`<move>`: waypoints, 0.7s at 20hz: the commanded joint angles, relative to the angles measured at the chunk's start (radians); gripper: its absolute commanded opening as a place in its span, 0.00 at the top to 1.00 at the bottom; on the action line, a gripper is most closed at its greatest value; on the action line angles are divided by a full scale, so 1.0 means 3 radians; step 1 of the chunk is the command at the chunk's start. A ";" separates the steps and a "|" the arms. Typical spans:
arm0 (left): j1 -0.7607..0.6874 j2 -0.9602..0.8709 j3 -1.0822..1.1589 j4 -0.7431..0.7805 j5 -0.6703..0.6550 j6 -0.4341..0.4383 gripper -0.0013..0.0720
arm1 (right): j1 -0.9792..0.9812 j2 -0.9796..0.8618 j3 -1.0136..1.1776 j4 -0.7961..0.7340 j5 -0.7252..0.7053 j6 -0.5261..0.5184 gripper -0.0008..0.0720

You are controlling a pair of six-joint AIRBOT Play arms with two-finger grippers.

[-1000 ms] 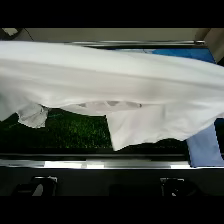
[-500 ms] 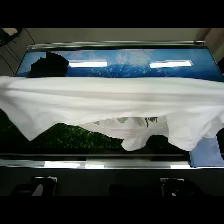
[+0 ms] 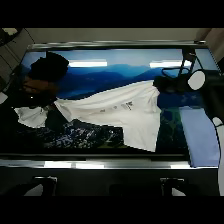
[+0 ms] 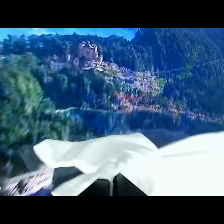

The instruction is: Fold the shirts.

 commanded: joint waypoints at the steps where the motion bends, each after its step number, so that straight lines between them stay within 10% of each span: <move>1: 0.0003 -0.0905 0.0287 -0.0637 0.0612 0.0257 0.94 | -0.0299 -0.0646 -0.0032 0.1122 -0.0860 -0.0197 0.92; 6: -0.0006 -0.1812 0.0824 -0.1188 0.0701 0.0256 0.94 | -0.0292 -0.1286 -0.0032 0.1595 -0.1047 -0.0197 0.91; 7: -0.0010 -0.1883 0.0837 -0.1308 0.0703 0.0256 0.90 | -0.0292 -0.1330 -0.0032 0.1624 -0.1095 -0.0198 0.76; 9: 0.0027 -0.1907 0.0848 -0.1387 0.0641 0.0257 0.05 | -0.0340 -0.1302 -0.0004 0.1609 -0.1119 -0.0305 0.17; 11: 0.0223 -0.1869 0.0994 -0.1274 0.0202 0.0432 0.01 | -0.0530 -0.1184 0.0155 0.1598 -0.0722 -0.0638 0.13; 14: 0.0581 -0.1715 0.1123 -0.0594 -0.0455 0.0318 0.25 | -0.1081 -0.0932 0.0258 0.1578 0.0099 -0.1027 0.14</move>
